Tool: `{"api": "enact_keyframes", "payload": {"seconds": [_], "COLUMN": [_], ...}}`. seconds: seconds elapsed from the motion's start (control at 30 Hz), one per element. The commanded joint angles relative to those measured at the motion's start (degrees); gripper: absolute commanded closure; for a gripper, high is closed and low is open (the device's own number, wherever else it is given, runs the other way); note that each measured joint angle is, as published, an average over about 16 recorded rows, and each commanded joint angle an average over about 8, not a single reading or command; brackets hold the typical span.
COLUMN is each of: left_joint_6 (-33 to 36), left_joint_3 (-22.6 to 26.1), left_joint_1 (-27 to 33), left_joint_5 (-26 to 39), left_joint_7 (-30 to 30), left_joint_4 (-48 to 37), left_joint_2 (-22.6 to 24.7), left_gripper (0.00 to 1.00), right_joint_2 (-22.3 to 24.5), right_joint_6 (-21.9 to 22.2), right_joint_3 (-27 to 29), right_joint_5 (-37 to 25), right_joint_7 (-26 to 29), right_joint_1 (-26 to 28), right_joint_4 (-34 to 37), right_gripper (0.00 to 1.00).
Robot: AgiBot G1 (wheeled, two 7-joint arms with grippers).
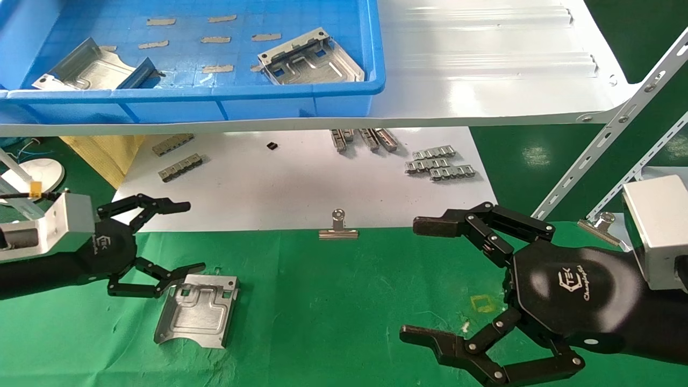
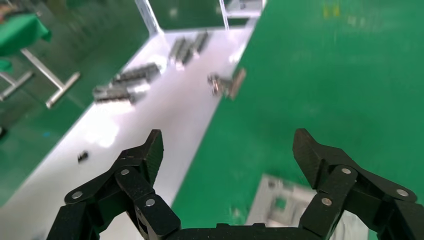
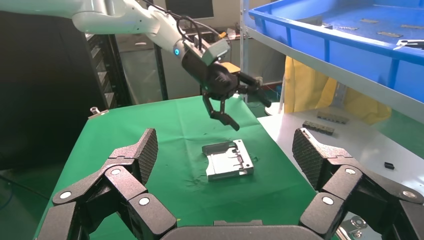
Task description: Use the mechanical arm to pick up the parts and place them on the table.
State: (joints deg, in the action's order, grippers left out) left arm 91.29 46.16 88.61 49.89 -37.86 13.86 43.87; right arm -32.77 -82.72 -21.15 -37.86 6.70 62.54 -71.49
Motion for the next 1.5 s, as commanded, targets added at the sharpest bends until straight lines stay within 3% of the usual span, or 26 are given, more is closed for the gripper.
{"api": "enact_keyframes", "payload": {"seconds": [0.03,1.5], "left_joint_6": [-0.14,-4.61], "left_joint_3": [-0.8,-24.82], "left_joint_1": [-0.73,-22.27], "left_joint_5": [-0.24,-6.62], "left_joint_7": [1.3,40.02], "left_joint_4": [1.56,49.16], "left_joint_2": [-0.24,-7.29], "left_gripper": [0.0,0.0], "right_joint_2": [0.0,0.0], "right_joint_6": [0.0,0.0], "right_joint_3": [0.0,-0.01], "right_joint_5": [0.0,0.0], "right_joint_7": [0.0,0.0], "right_joint_1": [0.0,0.0], "right_joint_4": [0.0,0.0], "right_gripper": [0.0,0.0]}}
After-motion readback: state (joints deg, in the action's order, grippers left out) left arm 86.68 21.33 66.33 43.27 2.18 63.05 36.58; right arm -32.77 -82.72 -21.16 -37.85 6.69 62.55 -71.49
